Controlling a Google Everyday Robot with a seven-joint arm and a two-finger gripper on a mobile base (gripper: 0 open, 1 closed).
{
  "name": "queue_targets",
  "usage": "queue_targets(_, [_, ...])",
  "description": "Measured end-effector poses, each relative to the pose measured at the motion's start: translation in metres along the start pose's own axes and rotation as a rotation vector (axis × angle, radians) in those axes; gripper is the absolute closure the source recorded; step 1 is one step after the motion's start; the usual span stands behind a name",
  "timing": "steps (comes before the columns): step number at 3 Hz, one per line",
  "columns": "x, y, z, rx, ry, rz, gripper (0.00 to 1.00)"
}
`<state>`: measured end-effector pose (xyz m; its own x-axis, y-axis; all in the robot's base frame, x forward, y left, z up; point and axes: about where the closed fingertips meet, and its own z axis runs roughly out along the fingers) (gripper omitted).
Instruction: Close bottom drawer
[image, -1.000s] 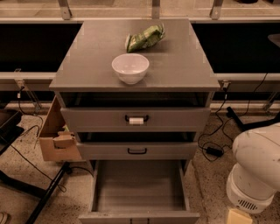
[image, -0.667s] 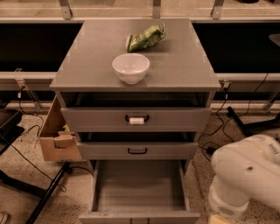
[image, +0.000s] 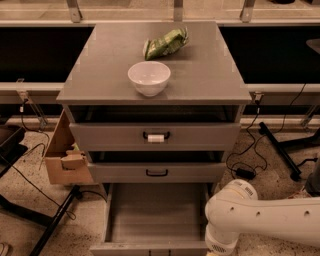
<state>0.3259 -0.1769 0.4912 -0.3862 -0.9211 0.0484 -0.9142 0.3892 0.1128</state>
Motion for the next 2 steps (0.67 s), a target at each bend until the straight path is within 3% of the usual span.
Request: queue_targets(2, [-0.03, -0.006, 0.086, -0.063, -0.018, -0.015, 0.0])
